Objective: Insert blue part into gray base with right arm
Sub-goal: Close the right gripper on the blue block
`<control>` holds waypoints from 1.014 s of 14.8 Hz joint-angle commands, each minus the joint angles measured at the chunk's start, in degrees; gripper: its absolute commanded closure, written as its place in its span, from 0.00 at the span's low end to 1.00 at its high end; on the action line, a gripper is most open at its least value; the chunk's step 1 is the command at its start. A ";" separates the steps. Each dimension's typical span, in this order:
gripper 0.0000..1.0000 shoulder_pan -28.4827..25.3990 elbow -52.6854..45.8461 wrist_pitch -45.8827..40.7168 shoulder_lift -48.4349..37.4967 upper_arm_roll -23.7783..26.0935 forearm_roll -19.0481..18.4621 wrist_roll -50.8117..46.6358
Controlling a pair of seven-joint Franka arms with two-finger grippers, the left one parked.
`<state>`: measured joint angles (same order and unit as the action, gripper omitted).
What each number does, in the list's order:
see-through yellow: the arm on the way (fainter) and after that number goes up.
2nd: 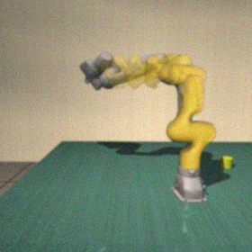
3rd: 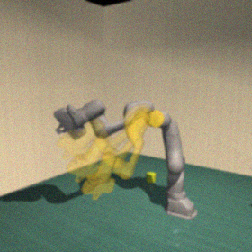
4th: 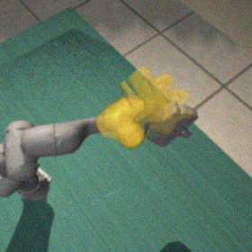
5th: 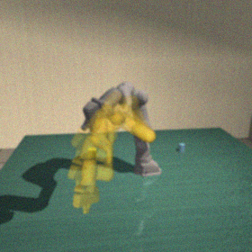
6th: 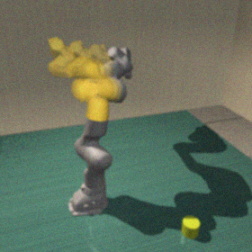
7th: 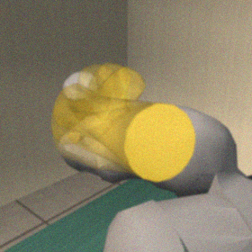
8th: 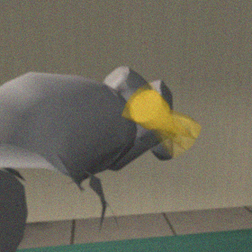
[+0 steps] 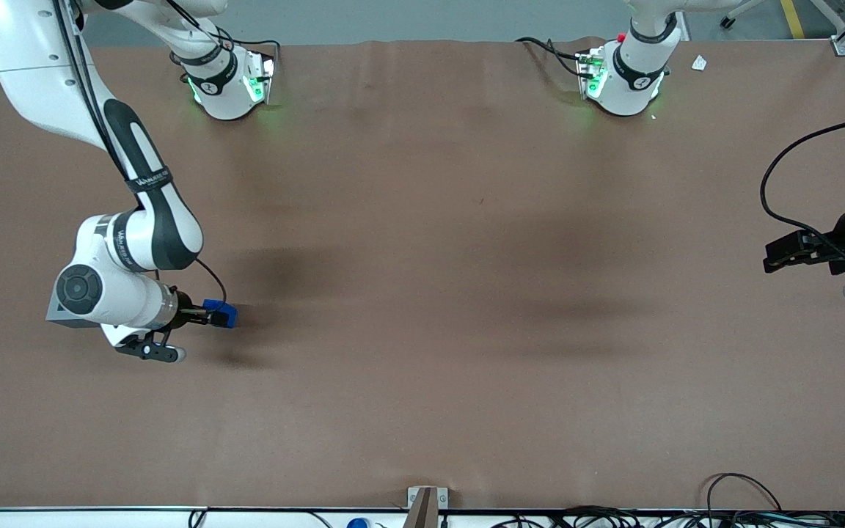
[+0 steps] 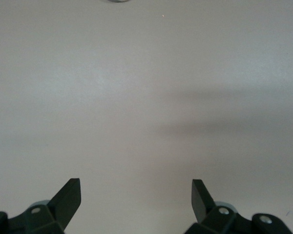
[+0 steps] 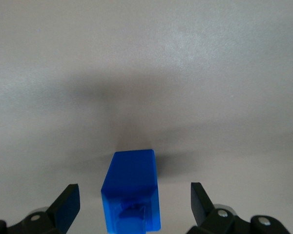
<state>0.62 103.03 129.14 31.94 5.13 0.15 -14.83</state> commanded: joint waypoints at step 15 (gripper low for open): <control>0.12 -0.70 6.57 4.36 -4.25 0.40 -0.33 -0.82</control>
<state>0.40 107.03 131.87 29.55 5.55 0.15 -14.97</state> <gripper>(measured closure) 0.097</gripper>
